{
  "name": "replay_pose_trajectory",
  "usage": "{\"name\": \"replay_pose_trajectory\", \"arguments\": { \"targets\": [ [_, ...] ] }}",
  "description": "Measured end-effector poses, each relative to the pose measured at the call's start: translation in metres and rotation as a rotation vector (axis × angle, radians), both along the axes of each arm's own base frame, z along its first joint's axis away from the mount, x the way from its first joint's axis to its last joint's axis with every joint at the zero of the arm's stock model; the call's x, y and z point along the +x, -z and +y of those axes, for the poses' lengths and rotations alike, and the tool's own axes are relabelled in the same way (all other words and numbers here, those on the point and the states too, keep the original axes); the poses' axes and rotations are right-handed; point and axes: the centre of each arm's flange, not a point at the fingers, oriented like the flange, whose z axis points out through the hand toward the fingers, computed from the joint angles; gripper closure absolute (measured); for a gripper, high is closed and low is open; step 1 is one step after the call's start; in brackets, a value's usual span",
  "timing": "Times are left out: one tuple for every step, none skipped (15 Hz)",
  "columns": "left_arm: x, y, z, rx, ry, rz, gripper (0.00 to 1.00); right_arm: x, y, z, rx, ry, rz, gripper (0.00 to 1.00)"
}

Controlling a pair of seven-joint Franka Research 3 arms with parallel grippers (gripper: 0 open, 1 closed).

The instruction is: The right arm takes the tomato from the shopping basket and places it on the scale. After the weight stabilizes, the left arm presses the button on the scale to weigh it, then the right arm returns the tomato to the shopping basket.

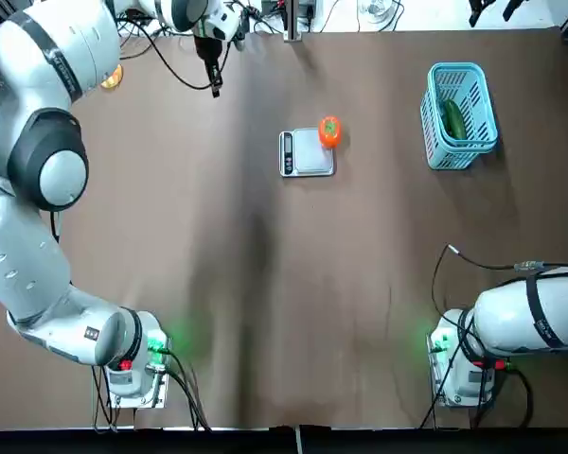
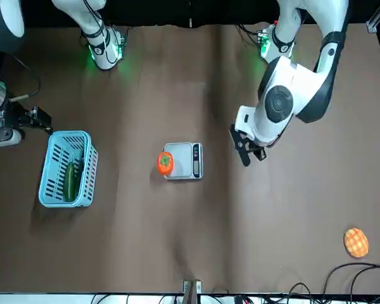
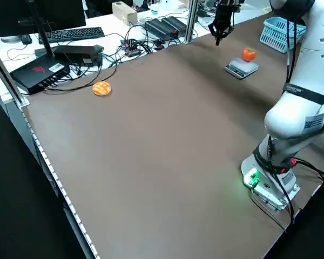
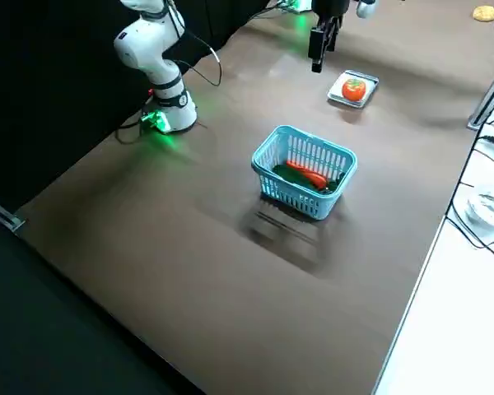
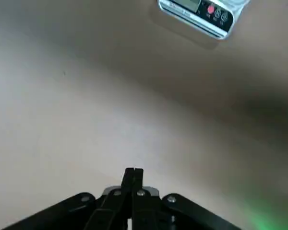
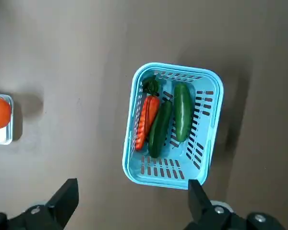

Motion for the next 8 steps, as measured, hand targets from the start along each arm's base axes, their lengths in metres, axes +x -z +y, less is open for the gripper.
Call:
{"name": "replay_pose_trajectory", "arguments": {
  "targets": [
    [0.001, -0.002, -0.007, -0.018, 0.009, -0.03, 0.99, 0.0, 0.0, 0.0, 0.0, 0.0, 0.0, 0.0],
    [0.003, -0.005, -0.014, -0.04, 0.018, -0.062, 0.99, 0.0, 0.0, 0.0, 0.0, 0.0, 0.0, 0.0],
    [0.004, -0.005, -0.022, -0.06, 0.026, -0.087, 0.99, 0.0, 0.0, 0.0, 0.0, 0.0, 0.0, 0.0],
    [0.005, -0.002, -0.03, -0.08, 0.037, -0.106, 0.99, 0.0, 0.0, 0.0, 0.0, 0.0, 0.0, 0.0],
    [0.004, 0.003, -0.039, -0.099, 0.048, -0.12, 0.99, 0.0, 0.0, 0.0, 0.0, 0.0, 0.0, 0.0],
    [0.003, 0.01, -0.048, -0.117, 0.061, -0.123, 0.99, 0.0, 0.0, 0.0, 0.0, 0.0, 0.0, 0.0],
    [0.0, 0.016, -0.059, -0.145, 0.071, -0.116, 0.99, 0.0, 0.0, 0.0, 0.0, 0.0, 0.0, 0.0],
    [-0.005, 0.022, -0.068, -0.18, 0.075, -0.095, 0.99, 0.0, 0.0, 0.0, 0.0, 0.0, 0.0, 0.0]
  ]
}}
